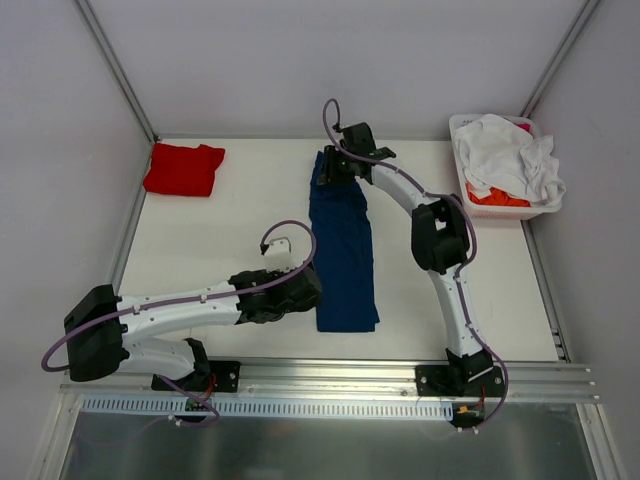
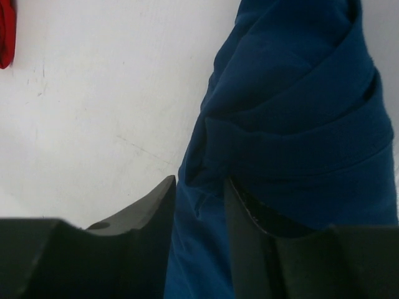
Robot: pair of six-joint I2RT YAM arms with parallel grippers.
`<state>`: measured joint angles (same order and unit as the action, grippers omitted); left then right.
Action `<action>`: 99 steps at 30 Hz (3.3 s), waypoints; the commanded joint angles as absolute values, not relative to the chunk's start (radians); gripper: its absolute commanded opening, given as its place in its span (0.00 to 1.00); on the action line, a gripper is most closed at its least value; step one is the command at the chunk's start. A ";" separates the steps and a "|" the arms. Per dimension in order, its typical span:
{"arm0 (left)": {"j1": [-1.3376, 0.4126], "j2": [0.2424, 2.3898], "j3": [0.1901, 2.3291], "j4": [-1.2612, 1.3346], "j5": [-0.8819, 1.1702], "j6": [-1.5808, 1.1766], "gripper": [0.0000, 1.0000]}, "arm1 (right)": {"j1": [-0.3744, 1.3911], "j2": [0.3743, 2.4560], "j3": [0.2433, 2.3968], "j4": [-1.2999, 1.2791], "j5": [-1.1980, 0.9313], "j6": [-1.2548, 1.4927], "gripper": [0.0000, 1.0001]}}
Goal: Fold and stack the t-shirts
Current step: Fold the tshirt
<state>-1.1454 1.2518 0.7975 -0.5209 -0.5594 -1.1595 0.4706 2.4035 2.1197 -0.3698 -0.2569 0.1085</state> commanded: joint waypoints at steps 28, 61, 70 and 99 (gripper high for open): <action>-1.149 1.196 0.782 -0.531 -0.588 -1.138 0.99 | 0.468 1.944 1.824 -0.374 -0.115 0.028 0.57; -1.161 1.430 0.755 -0.407 -0.469 -1.213 0.99 | 0.716 1.066 0.658 -0.348 0.158 0.324 0.57; -1.161 1.459 0.755 -0.351 -0.462 -1.224 0.99 | 0.862 1.045 0.580 -0.347 0.232 0.429 0.57; -1.246 1.516 0.727 -0.242 -0.353 -1.316 0.93 | 1.051 1.117 0.497 -0.290 0.356 0.615 0.57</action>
